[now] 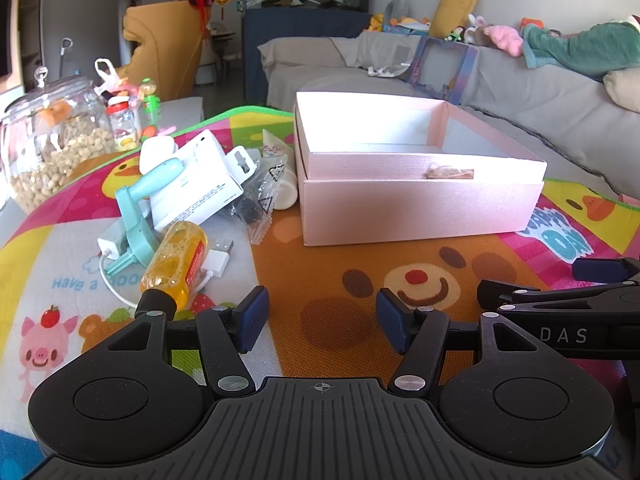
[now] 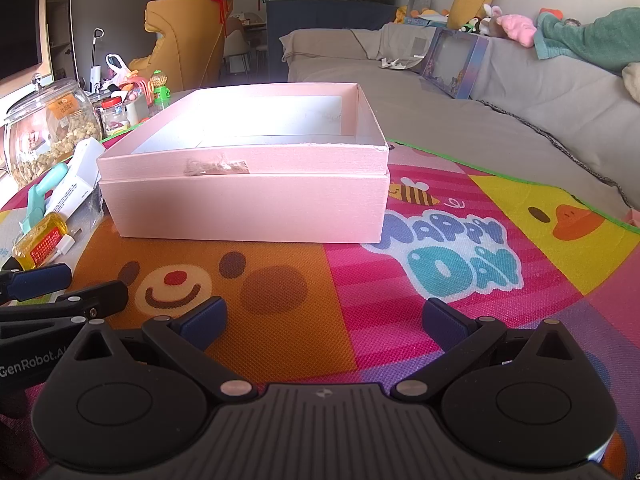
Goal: Organize rigid objects
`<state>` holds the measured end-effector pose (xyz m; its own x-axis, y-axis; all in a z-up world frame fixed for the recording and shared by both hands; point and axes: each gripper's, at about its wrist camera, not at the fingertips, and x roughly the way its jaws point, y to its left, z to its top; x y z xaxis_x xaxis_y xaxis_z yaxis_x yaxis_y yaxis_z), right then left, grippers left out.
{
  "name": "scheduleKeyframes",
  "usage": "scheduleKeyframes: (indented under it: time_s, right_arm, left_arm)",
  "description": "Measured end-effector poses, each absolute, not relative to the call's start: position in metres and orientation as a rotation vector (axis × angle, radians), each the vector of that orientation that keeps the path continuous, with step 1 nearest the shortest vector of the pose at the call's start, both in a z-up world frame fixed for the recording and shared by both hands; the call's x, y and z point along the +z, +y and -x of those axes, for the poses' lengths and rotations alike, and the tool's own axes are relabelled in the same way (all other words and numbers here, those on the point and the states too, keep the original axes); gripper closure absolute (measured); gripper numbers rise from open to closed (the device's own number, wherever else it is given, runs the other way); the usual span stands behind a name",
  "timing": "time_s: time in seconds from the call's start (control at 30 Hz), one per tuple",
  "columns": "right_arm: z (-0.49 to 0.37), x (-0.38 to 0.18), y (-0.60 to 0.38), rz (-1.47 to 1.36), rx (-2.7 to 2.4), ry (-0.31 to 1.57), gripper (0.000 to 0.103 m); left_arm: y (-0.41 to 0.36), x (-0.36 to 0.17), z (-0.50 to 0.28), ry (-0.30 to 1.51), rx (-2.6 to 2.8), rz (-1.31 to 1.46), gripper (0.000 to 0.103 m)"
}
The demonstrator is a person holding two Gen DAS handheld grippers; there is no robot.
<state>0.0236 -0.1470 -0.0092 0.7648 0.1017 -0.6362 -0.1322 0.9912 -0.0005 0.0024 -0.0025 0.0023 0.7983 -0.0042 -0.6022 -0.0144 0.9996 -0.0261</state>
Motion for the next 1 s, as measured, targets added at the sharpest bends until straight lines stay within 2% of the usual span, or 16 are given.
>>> scheduleKeyframes:
  time_s: [1.0]
  right_arm:
    - [-0.0253, -0.0092, -0.1471, 0.048, 0.13, 0.692, 0.0]
  left_arm:
    - [-0.002, 0.0052, -0.0023, 0.645, 0.012, 0.011, 0.038]
